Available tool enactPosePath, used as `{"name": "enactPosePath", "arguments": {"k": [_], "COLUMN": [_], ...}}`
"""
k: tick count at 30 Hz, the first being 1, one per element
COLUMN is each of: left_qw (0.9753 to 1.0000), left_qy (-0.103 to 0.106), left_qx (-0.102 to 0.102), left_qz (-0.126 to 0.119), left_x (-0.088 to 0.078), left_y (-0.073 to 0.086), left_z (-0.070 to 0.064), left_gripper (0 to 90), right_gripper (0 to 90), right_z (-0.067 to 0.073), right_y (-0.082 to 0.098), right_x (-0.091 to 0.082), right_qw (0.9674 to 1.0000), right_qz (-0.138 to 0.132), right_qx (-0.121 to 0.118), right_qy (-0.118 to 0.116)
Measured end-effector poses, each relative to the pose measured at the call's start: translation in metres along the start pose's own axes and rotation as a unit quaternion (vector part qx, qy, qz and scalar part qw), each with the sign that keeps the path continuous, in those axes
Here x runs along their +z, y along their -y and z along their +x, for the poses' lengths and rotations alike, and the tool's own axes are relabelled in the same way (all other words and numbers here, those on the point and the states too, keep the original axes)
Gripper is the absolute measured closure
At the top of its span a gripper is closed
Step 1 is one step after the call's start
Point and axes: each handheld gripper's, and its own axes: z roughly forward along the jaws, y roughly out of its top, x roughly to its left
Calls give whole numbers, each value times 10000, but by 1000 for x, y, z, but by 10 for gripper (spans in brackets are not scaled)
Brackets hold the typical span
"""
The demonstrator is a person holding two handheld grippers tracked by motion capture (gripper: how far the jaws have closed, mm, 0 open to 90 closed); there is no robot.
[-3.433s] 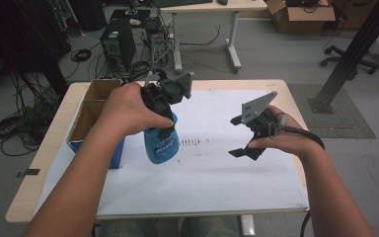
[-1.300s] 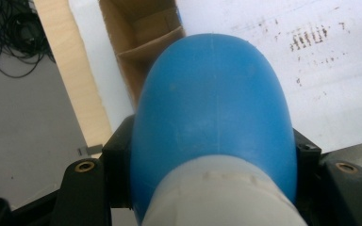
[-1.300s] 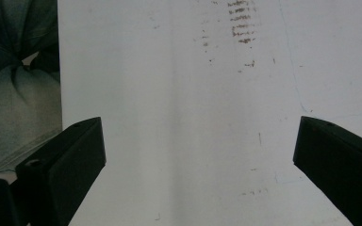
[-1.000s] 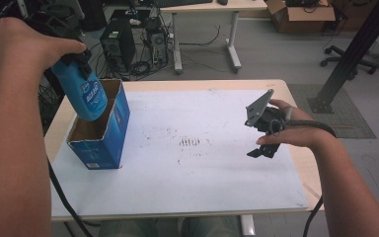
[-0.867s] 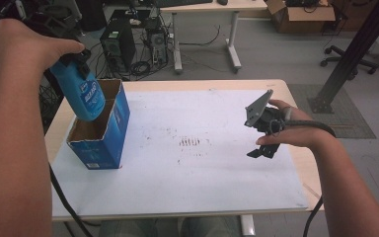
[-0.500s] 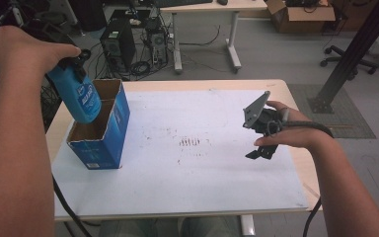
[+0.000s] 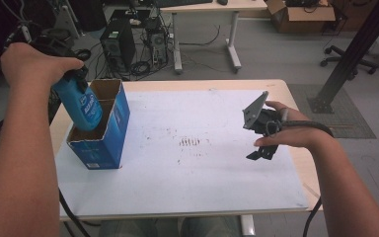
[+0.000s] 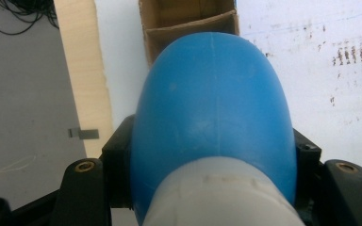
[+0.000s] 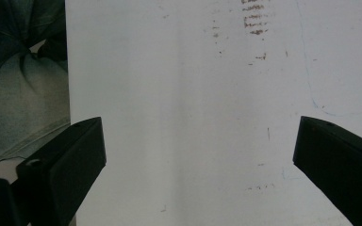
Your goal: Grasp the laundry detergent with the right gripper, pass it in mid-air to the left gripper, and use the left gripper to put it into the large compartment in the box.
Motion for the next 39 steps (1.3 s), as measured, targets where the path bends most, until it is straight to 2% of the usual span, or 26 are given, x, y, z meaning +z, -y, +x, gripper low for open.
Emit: {"name": "enactPosePath", "arguments": {"k": [11, 18, 29, 39], "left_qw": [10000, 9999, 9997, 9997], "left_qy": [-26, 10, -109, -131], "left_qx": [23, 59, 64, 42], "left_qz": [22, 94, 196, 194], "left_x": [25, 51, 93, 111], "left_y": [3, 4, 7, 8], "left_z": [2, 0, -7, -6], "left_gripper": [382, 381, 381, 381], "right_gripper": [29, 29, 29, 30], "right_z": [2, 4, 5, 6], "right_y": [0, -3, -3, -1], "right_x": [0, 1, 5, 4], "right_qw": [10000, 10000, 10000, 9999], "right_qz": [5, 0, -61, -34], "right_qx": [-7, -47, 0, 40], "right_qy": [-8, -26, -61, -104]}}
